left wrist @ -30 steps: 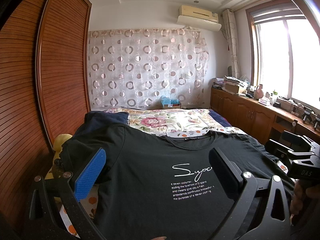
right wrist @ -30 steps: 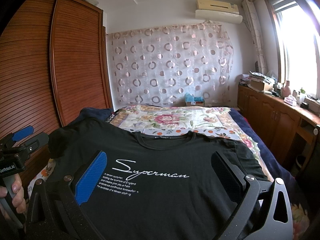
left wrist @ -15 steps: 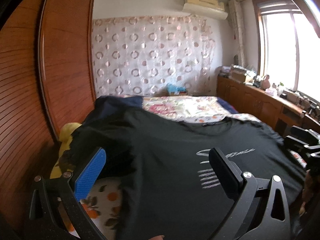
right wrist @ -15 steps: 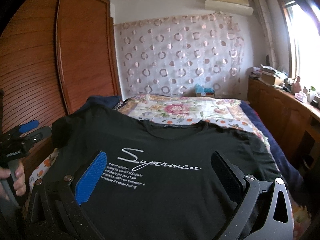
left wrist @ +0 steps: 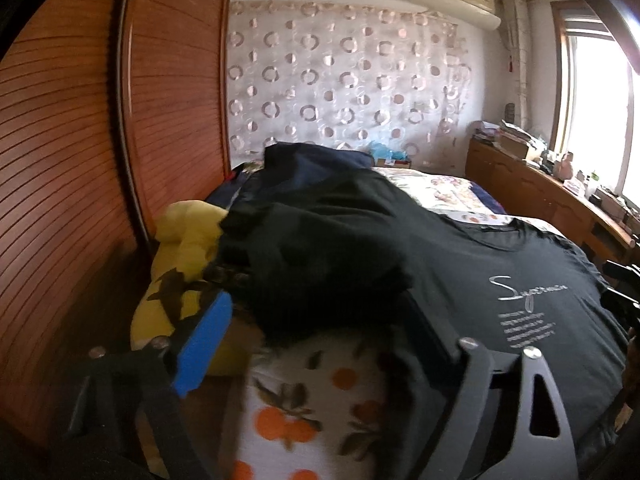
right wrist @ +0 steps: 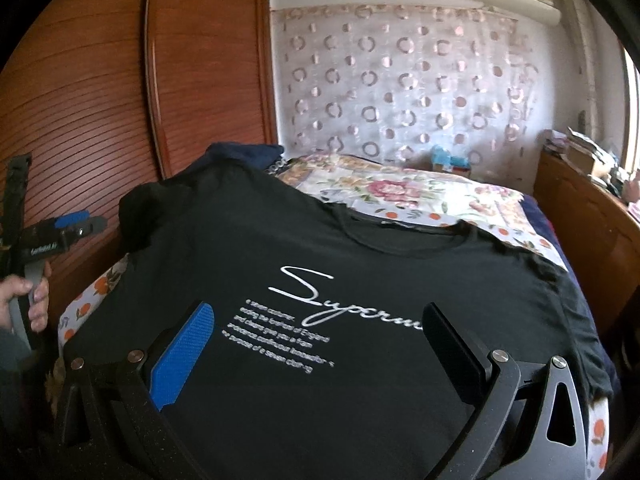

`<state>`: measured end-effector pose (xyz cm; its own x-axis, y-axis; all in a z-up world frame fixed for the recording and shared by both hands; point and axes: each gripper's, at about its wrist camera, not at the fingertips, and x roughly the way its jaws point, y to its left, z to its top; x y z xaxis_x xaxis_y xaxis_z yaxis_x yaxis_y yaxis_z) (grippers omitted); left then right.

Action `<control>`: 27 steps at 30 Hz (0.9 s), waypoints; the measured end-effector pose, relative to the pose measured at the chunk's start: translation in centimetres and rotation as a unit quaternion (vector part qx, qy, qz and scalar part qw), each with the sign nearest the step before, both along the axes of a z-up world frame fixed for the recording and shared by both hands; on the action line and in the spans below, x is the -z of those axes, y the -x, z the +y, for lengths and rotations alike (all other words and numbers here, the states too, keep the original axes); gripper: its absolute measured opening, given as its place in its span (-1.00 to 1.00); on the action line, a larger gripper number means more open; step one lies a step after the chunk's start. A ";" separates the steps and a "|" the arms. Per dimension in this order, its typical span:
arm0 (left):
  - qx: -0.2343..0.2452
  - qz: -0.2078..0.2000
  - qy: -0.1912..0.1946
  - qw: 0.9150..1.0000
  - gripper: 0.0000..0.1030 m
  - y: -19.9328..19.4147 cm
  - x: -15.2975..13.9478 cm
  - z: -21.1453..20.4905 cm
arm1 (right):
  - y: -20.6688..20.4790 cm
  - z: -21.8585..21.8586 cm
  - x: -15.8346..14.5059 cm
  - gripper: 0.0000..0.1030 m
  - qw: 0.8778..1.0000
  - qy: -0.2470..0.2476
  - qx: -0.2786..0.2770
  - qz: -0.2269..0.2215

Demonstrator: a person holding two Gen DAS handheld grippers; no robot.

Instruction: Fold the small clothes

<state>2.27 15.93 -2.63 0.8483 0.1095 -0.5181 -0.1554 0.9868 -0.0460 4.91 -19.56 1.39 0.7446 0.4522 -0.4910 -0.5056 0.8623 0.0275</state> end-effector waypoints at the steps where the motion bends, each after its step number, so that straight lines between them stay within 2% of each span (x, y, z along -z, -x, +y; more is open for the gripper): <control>1: -0.001 0.001 -0.001 1.000 0.56 -0.2 0.0 0.5 | -0.2 -0.1 -0.1 1.00 1.000 0.000 -0.004 0.002; 9: 0.006 0.034 0.008 0.999 0.11 -4.7 0.4 3.9 | -2.5 0.3 -0.1 1.00 1.000 0.006 -0.026 0.009; 15: 0.020 0.051 0.025 0.998 -0.25 -6.7 1.2 5.5 | -2.1 1.0 0.0 1.00 0.999 0.009 -0.034 -0.001; 16: 0.024 0.056 0.024 0.998 -0.41 -7.0 1.3 5.5 | -2.1 0.8 0.1 1.00 0.999 0.010 -0.034 -0.001; 17: 0.036 0.061 0.029 0.997 -0.73 -7.2 1.4 5.6 | -2.1 0.7 0.2 1.00 0.999 0.010 -0.033 0.000; 18: 0.048 0.062 0.037 0.996 -0.77 -7.2 1.4 5.6 | -2.1 0.9 0.3 1.00 0.999 0.009 -0.033 0.001; 20: 0.048 0.047 0.021 0.998 -0.85 -6.6 0.9 5.2 | -2.1 0.8 0.4 1.00 1.000 0.007 -0.030 0.002; 27: 0.065 0.015 0.002 0.998 -0.91 -6.1 -2.0 3.3 | -2.0 0.9 0.6 1.00 1.000 -0.001 -0.019 0.002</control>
<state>8.36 19.27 -0.64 0.8390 -0.0017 -0.5442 -0.0279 0.9985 -0.0462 6.92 -18.65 0.81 0.7246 0.4812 -0.4934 -0.5385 0.8421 0.0305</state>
